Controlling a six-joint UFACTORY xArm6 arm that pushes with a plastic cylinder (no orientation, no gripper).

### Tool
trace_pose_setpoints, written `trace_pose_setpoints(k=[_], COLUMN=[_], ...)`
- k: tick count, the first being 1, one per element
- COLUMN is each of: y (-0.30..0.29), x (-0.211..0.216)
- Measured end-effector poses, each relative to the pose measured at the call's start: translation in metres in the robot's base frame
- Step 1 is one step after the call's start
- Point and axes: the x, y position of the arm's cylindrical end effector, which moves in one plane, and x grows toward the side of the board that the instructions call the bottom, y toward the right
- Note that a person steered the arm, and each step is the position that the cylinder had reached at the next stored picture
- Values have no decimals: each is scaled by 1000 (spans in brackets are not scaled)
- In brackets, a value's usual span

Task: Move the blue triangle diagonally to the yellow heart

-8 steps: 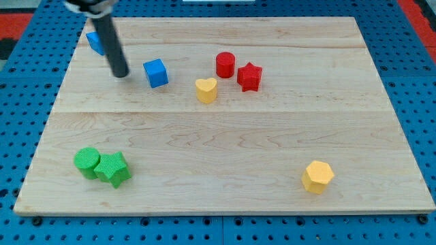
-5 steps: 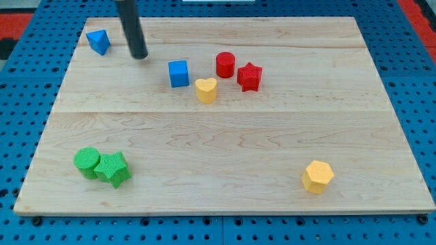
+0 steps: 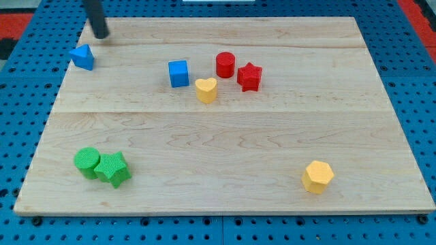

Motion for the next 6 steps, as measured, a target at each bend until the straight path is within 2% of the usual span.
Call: trace_pose_setpoints(k=[1,2,3,4,5,6], y=[-13,8,23,-19,53,101], x=[50,98,115,76,103,144])
